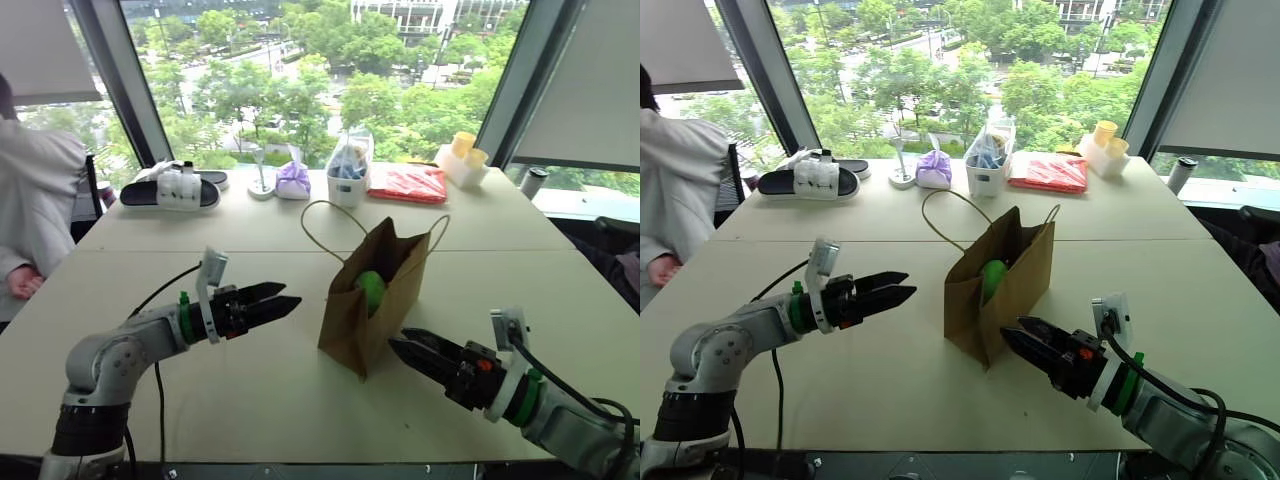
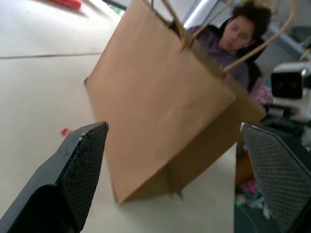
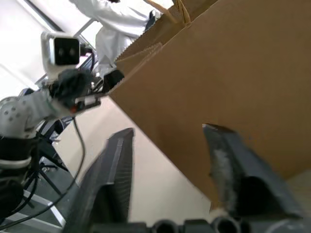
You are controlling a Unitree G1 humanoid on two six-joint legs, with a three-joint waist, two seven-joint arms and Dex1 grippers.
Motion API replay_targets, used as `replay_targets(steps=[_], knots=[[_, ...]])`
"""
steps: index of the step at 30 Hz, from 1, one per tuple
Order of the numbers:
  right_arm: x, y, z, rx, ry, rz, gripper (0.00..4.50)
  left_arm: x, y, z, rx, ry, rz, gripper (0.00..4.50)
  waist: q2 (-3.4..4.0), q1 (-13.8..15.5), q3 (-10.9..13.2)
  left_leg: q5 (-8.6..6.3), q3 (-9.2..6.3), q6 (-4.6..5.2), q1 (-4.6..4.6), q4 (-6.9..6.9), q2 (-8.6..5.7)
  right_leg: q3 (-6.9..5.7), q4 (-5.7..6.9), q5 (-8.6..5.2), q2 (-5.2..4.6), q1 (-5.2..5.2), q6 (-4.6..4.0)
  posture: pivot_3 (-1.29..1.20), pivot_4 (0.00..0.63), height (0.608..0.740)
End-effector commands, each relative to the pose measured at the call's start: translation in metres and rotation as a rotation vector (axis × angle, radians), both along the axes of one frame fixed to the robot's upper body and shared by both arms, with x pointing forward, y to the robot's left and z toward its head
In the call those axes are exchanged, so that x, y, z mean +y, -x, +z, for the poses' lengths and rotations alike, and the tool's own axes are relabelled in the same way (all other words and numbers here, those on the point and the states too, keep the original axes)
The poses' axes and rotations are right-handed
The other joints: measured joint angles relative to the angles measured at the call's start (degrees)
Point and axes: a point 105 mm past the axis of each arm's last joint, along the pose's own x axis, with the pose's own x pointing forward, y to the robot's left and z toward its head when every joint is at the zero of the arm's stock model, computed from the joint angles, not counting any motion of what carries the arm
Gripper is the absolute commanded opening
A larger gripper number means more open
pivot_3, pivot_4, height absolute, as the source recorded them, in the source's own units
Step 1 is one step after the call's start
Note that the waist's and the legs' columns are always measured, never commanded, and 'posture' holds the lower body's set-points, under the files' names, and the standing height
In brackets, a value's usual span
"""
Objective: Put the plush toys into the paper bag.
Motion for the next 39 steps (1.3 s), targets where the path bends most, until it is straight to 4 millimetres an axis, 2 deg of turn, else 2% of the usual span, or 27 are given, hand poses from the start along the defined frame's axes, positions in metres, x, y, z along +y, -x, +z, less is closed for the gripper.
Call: replay_targets(steps=[1, 2, 8, 12, 17, 22, 24, 31, 39], knots=[[0.001, -0.009, -0.001, -0.029, 0.013, -0.012, 0.51, -0.020, 0.007, 0.003, -0.122, -0.067, -0.052, 4.50, -0.02, 0.6, 0.0, 0.00, 0.02, 0.00, 0.02, 0.00, -0.01, -0.01, -0.07, -0.01, 0.00, 0.06, -0.01, 0.00, 0.150, 0.740], [0.001, -0.012, -0.002, -0.032, 0.017, -0.022, 0.03, -0.022, 0.004, 0.003, -0.134, -0.061, -0.041, 4.50, -0.02, 0.8, 0.0, 0.00, 0.06, 0.00, 0.02, -0.01, -0.01, 0.01, -0.11, -0.01, -0.01, 0.09, -0.01, 0.00, 0.150, 0.740], [-0.002, -0.022, -0.001, -0.035, 0.014, -0.042, 0.03, -0.041, -0.006, -0.003, -0.300, -0.179, -0.044, 4.50, -0.02, 1.2, 0.0, -0.02, 0.36, 0.02, -0.10, -0.18, 0.07, 0.14, -0.04, 0.05, -0.02, -0.28, 0.06, 0.00, 0.150, 0.740], [-0.004, -0.025, -0.003, -0.018, 0.018, -0.055, 0.03, -0.056, -0.011, 0.002, -0.387, -0.197, -0.067, 4.50, -0.02, 1.2, 0.0, -0.03, 0.47, 0.04, -0.09, -0.20, 0.09, 0.17, -0.02, 0.07, -0.01, -0.31, 0.10, 0.00, 0.150, 0.740], [0.003, -0.021, 0.001, -0.016, -0.008, -0.024, 0.03, -0.076, -0.002, 0.011, -0.415, -0.178, -0.116, 4.50, -0.03, 1.1, 0.0, -0.04, 0.56, 0.07, -0.07, -0.17, 0.11, 0.23, -0.03, 0.09, -0.01, -0.30, 0.15, 0.00, 0.150, 0.740], [0.006, -0.014, 0.002, -0.010, -0.004, -0.004, 0.03, -0.092, 0.013, 0.015, -0.343, -0.110, -0.141, 4.50, -0.04, 1.2, 0.0, -0.05, 0.56, 0.07, -0.08, -0.17, 0.11, 0.23, -0.02, 0.14, -0.01, -0.30, 0.25, 0.00, 0.150, 0.740], [0.006, -0.013, 0.003, -0.011, -0.005, -0.006, 0.03, -0.094, 0.022, 0.015, -0.326, -0.110, -0.174, 4.50, -0.04, 1.0, 0.0, -0.05, 0.56, 0.08, -0.07, -0.17, 0.11, 0.23, -0.02, 0.14, 0.00, -0.30, 0.26, 0.00, 0.150, 0.740], [0.009, -0.019, 0.004, -0.015, -0.009, -0.018, 0.03, -0.092, 0.025, 0.015, -0.308, -0.124, -0.199, 4.50, -0.04, 1.0, 0.0, -0.05, 0.59, 0.08, -0.02, -0.14, 0.10, 0.23, 0.02, 0.14, 0.07, -0.27, 0.25, 0.00, 0.150, 0.740], [0.014, -0.018, 0.010, -0.026, -0.030, -0.005, 0.03, -0.101, 0.016, 0.007, -0.290, -0.155, -0.147, 4.50, -0.04, 1.2, 0.0, -0.06, 0.59, 0.09, -0.05, -0.15, 0.10, 0.24, 0.00, 0.14, 0.06, -0.28, 0.25, 0.00, 0.150, 0.740]])
